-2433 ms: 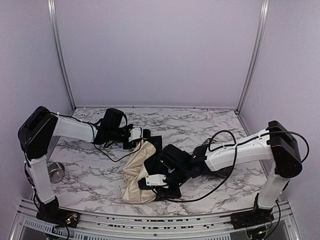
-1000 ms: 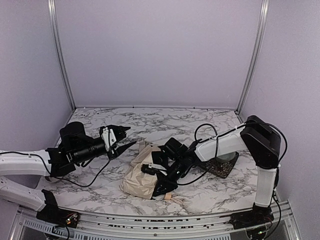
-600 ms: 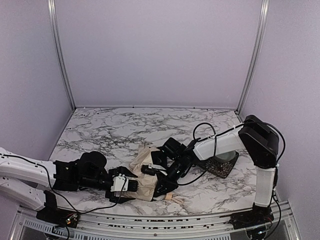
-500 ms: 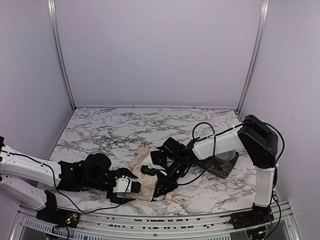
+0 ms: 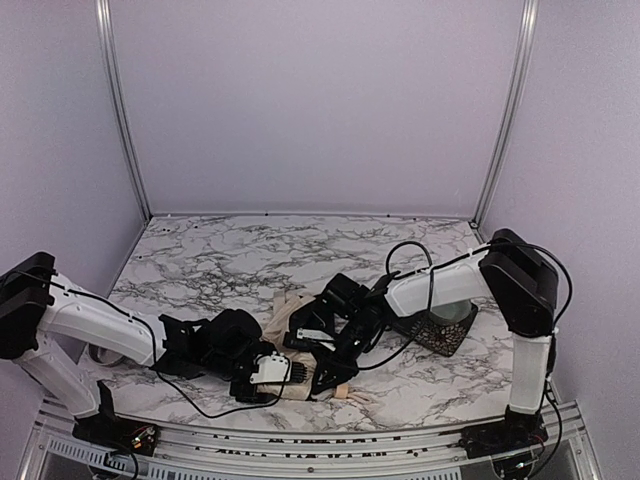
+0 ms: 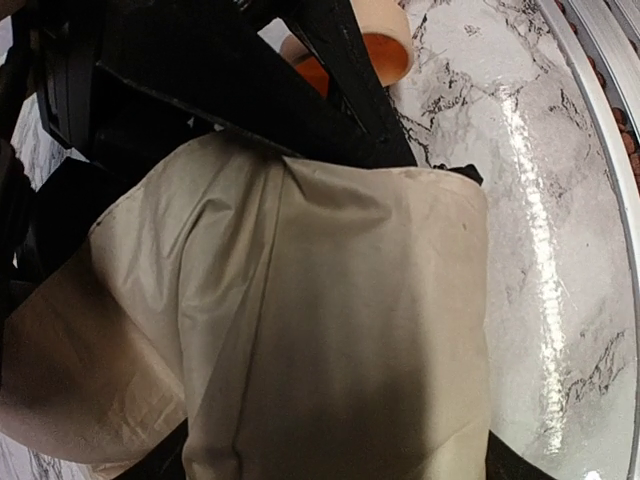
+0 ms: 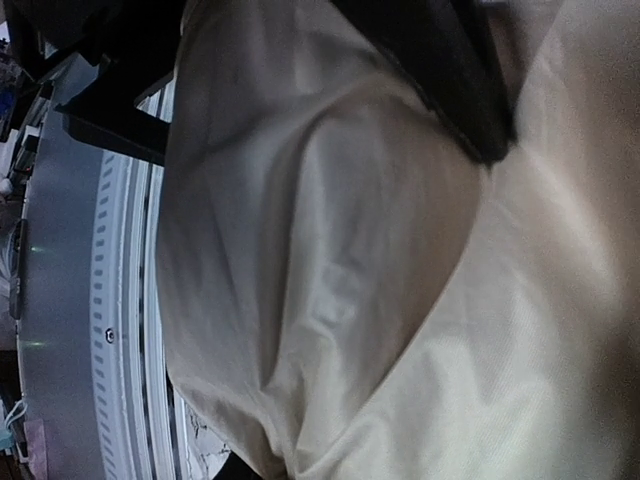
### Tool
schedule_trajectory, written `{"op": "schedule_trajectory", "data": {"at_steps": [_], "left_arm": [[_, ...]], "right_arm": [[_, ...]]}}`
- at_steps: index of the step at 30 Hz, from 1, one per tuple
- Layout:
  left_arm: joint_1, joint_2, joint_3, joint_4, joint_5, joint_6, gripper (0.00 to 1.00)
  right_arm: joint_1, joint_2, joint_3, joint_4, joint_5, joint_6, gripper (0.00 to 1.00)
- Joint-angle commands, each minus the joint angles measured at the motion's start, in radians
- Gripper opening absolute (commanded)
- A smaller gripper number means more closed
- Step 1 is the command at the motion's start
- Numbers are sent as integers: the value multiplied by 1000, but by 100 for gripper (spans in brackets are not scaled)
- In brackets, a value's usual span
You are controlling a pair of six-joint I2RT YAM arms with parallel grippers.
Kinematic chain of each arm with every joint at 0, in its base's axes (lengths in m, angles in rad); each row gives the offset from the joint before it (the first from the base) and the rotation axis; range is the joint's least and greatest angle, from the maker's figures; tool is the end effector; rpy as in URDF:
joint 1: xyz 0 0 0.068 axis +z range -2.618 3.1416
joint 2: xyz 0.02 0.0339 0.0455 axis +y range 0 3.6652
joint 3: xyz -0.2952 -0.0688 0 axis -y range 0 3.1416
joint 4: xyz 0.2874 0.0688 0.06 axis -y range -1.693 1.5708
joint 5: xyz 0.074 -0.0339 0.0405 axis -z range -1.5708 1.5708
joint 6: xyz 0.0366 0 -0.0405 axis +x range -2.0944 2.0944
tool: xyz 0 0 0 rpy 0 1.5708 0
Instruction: Put away the umbrella
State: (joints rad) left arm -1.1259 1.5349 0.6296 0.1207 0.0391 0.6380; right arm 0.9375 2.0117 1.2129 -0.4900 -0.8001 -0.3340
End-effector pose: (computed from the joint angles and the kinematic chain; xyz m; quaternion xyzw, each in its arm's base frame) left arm 0.1331 -0.2825 0.1414 0.7177 0.5813 -0.1100 0.3673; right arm 0.2257 0.3518 0.1208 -0.5855 0.7012 0.4066 0.0090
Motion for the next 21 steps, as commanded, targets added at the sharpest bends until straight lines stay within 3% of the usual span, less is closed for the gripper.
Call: {"op": "schedule_trajectory", "data": {"at_steps": [1, 5, 13, 17, 21], "left_arm": [[-5, 73, 74, -217, 110, -54, 73], [-3, 190, 177, -327, 140, -90, 67], [1, 309, 275, -441, 214, -118, 59], [27, 316, 291, -465, 297, -123, 56], [53, 337, 318, -498, 378, -124, 55]], "right_arm": [[-1, -98, -24, -29, 122, 50, 13], [-1, -199, -65, -17, 173, 81, 43], [-2, -420, -204, 34, 319, 142, 71], [-1, -546, -254, 74, 460, 166, 74], [27, -713, -371, 236, 617, 166, 74]]}}
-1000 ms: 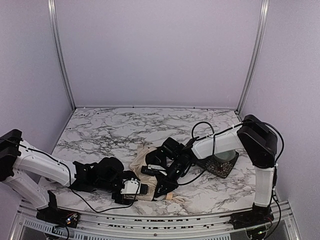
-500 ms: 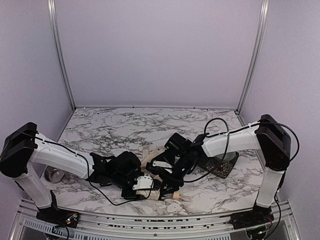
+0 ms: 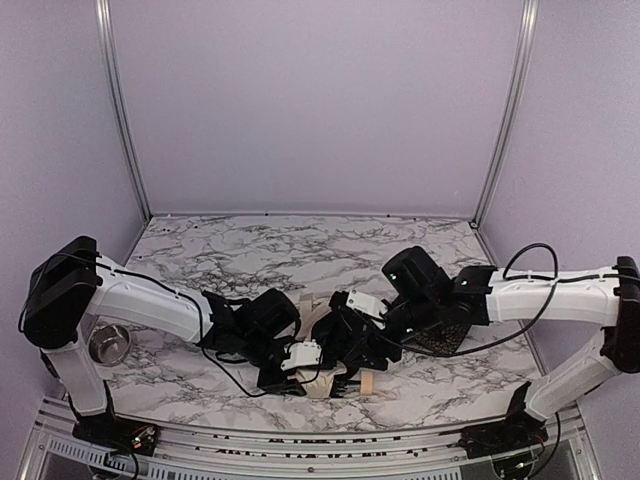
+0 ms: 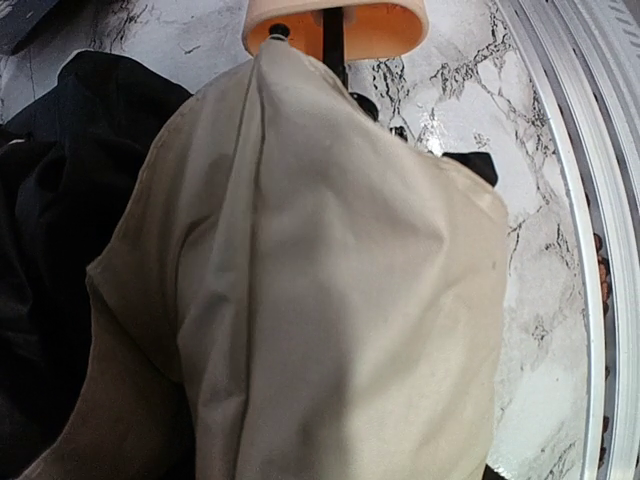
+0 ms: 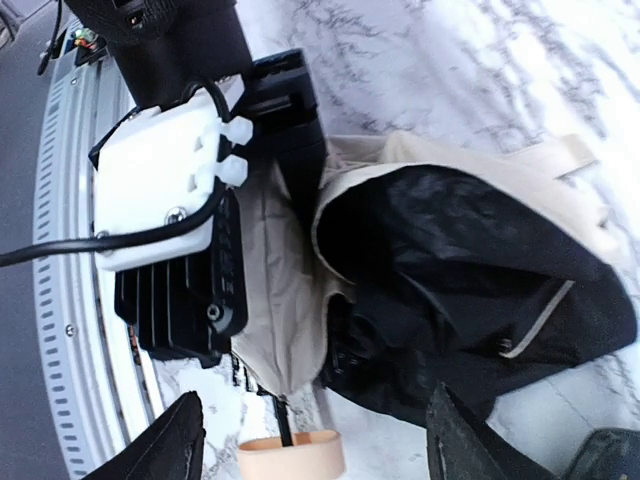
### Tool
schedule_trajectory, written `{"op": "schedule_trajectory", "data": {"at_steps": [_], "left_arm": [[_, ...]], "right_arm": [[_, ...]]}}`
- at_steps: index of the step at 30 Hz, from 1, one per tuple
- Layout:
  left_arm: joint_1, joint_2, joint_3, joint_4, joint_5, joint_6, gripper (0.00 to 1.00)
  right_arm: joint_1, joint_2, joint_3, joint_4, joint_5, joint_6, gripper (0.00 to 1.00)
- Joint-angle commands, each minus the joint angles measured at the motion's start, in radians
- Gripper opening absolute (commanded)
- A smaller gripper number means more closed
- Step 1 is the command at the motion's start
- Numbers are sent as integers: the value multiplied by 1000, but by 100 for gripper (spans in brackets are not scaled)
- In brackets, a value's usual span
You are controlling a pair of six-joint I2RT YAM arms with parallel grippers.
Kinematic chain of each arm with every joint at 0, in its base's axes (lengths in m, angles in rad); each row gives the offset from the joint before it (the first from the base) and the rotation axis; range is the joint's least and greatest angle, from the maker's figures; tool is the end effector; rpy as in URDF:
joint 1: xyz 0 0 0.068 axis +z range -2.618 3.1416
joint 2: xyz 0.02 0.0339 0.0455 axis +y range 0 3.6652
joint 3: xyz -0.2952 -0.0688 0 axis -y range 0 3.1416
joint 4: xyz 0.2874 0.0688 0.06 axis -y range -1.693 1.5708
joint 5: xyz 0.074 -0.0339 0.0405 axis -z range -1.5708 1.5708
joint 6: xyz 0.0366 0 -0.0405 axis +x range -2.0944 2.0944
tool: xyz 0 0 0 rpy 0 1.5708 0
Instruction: Put away the umbrella
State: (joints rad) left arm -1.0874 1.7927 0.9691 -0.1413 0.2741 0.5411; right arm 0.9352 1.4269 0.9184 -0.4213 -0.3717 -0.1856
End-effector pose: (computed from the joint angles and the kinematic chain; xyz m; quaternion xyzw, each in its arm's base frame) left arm 0.1709 -0.3468 0.1416 0.7156 0.6194 -0.2053 0.2494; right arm 0.1808 0.2675 0.2315 -0.5451 0.7591 0.2765 0.2239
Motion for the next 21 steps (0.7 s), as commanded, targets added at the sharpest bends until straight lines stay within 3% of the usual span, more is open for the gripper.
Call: {"op": "schedule_trajectory", "data": {"at_steps": [1, 5, 11, 21], "left_arm": [[20, 86, -15, -247, 156, -29, 54], [48, 110, 14, -284, 207, -44, 52], [86, 166, 76, -353, 260, -80, 50], [87, 201, 118, -393, 295, -85, 48]], "right_arm": [[69, -161, -118, 230, 239, -11, 74], [308, -224, -277, 461, 474, -174, 73], [457, -130, -307, 617, 622, -299, 72], [487, 144, -219, 608, 795, -443, 74]]}}
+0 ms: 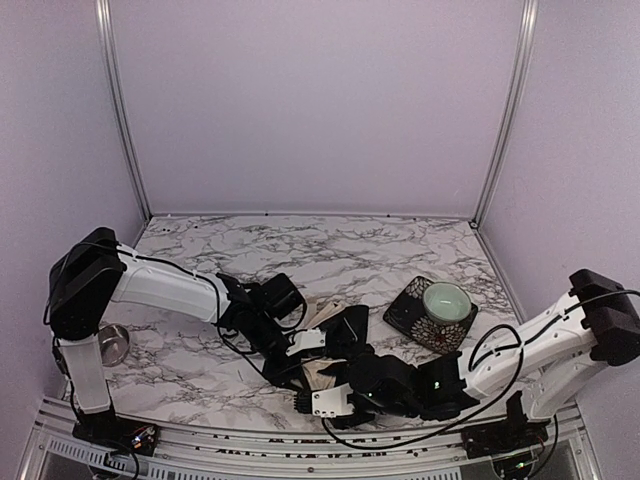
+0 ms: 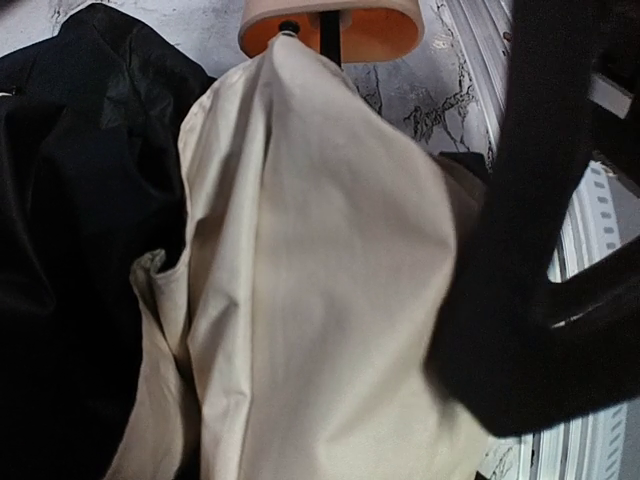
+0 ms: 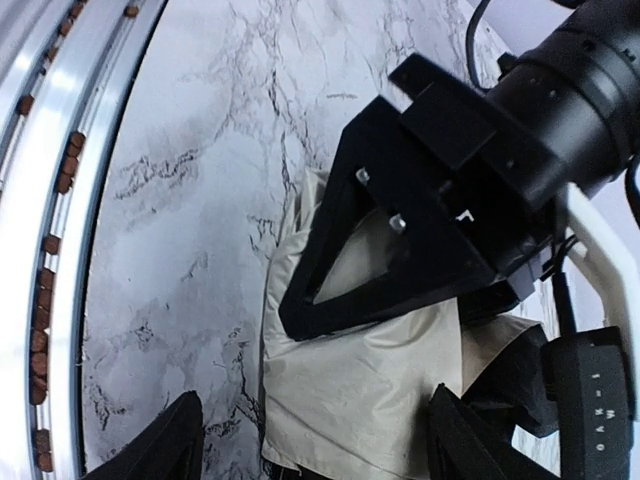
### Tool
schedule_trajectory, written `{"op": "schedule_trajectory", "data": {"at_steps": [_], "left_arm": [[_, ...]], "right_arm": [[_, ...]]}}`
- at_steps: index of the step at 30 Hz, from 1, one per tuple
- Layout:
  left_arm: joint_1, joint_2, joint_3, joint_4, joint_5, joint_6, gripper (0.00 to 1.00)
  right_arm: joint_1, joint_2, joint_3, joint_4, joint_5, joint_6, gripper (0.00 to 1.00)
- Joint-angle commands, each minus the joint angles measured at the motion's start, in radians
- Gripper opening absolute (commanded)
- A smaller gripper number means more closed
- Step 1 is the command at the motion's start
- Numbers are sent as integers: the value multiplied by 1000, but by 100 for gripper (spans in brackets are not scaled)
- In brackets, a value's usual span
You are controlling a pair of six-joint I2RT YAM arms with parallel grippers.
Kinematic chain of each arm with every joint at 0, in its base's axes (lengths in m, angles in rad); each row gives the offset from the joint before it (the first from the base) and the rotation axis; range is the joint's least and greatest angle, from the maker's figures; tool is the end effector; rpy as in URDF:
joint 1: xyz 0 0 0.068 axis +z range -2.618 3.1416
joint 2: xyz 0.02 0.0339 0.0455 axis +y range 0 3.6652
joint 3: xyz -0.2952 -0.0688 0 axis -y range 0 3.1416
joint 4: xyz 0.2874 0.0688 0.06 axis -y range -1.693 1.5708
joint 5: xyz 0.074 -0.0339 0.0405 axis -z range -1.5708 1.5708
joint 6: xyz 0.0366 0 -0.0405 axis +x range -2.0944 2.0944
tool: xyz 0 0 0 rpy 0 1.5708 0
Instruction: Put away the umbrella
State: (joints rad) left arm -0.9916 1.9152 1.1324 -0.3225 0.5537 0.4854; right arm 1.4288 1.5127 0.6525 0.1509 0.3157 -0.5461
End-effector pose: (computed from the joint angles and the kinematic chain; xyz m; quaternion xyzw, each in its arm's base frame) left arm 0.2099 -0.3561 0.1373 0.6767 0.6497 -0.3130 0.1482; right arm 0.0563 0.3135 0.1586 -0.7128 0.5491 0.0470 0.4339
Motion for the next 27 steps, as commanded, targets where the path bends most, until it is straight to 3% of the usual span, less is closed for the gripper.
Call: {"op": "schedule_trajectory", "data": {"at_steps": [1, 10, 14, 16, 20, 22, 25, 27], "left_arm": [[-7, 80, -43, -218, 24, -24, 48], [3, 114, -1, -270, 41, -18, 45], [11, 121, 4, -275, 70, -16, 45], [16, 124, 7, -277, 85, -15, 45], [27, 108, 6, -276, 119, 1, 46], [36, 78, 0, -245, 110, -18, 51], [65, -25, -61, -58, 65, -122, 64], [87, -116, -136, 110, 72, -181, 85]], "right_arm": [[-14, 76, 51, 37, 129, -89, 74], [-64, 174, 89, 3, 177, -145, 74], [-76, 207, 116, -50, 129, -120, 67], [-81, 222, 133, -75, 94, -100, 60], [-98, 260, 170, -151, 70, -50, 32], [-112, 259, 175, -191, 27, -22, 26], [-127, 255, 192, -257, -42, 26, 18], [-134, 254, 203, -299, -92, 55, 14]]}}
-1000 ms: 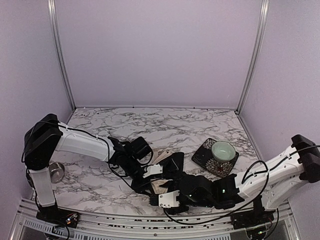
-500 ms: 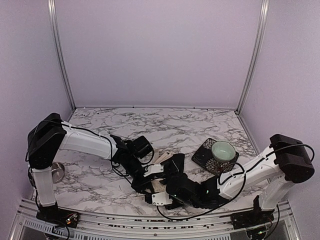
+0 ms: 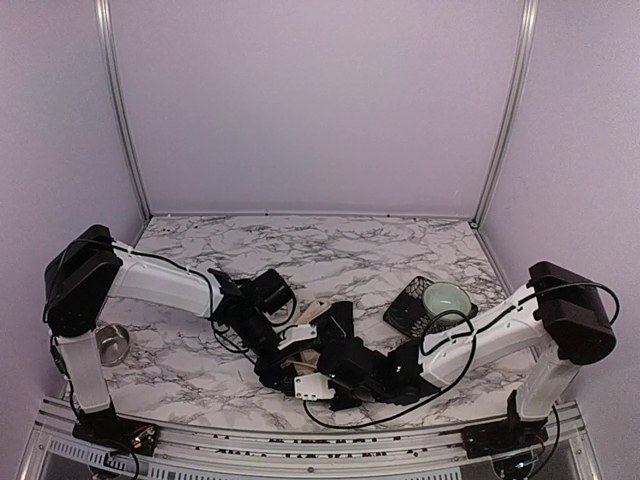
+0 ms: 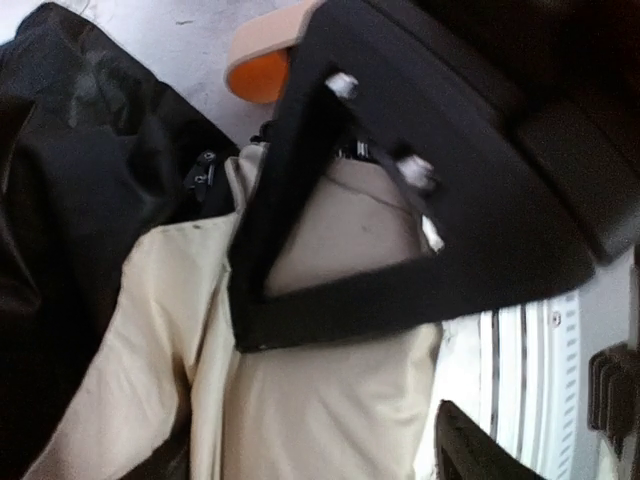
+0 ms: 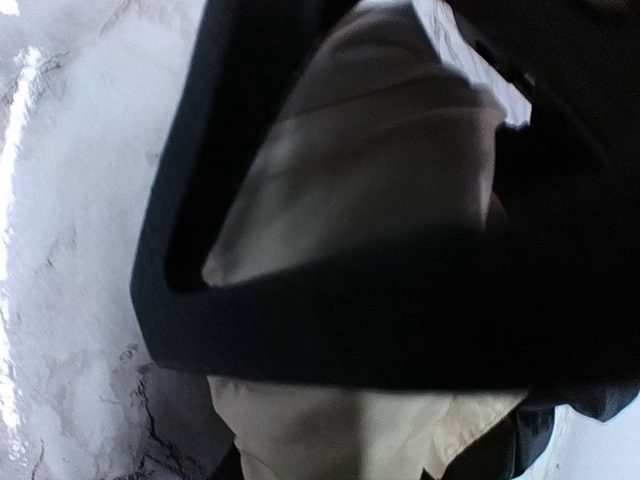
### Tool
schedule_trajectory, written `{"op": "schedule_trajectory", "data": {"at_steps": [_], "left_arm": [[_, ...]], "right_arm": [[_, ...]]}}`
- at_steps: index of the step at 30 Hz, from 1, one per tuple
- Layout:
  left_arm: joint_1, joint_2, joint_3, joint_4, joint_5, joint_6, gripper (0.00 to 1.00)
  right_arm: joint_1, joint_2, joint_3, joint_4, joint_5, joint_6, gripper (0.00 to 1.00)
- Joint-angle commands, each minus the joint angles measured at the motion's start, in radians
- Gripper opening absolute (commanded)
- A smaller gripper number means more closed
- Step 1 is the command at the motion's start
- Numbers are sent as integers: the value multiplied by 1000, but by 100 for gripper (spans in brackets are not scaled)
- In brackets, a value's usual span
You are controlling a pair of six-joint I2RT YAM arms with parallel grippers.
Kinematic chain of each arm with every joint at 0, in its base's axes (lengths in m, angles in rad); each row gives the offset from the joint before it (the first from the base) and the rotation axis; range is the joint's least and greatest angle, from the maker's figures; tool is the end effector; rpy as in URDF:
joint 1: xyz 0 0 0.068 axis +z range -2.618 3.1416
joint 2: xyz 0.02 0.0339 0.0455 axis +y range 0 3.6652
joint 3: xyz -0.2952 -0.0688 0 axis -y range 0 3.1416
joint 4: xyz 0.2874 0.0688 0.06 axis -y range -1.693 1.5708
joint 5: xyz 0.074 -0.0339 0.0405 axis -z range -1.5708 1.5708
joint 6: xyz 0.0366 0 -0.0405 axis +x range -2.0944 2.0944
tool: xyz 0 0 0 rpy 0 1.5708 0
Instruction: Put away the umbrella
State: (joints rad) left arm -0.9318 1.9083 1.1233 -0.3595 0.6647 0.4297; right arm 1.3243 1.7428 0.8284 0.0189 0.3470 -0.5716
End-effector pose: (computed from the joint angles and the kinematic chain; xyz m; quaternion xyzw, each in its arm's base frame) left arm 0.2240 -0.3393 0.1377 0.6351 0.6745 -0.3586 0.1145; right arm 0.1002 0.3473 0.1287 -0.7215 0.5886 -0.0316 0.3633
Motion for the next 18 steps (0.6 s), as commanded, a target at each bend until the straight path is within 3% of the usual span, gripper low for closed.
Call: {"op": "schedule_trajectory", "data": {"at_steps": [1, 3, 8, 10, 13, 18], "left_arm": [[33, -160, -175, 240, -35, -146, 93], [37, -267, -278, 438, -38, -158, 99], [36, -608, -633, 900, -233, -174, 97], [31, -720, -745, 1009, -243, -123, 95], [-22, -820, -820, 1031, -291, -20, 89], [-160, -839, -859, 956, -434, 145, 78]], "right_arm": [[-34, 26, 31, -186, -148, 95, 12], [-43, 29, 34, -215, -192, 123, 9], [-82, 31, 51, -290, -350, 186, 7], [-110, 51, 74, -337, -443, 208, 7], [-153, 95, 120, -419, -576, 229, 6], [-222, 133, 196, -522, -808, 236, 6]]}}
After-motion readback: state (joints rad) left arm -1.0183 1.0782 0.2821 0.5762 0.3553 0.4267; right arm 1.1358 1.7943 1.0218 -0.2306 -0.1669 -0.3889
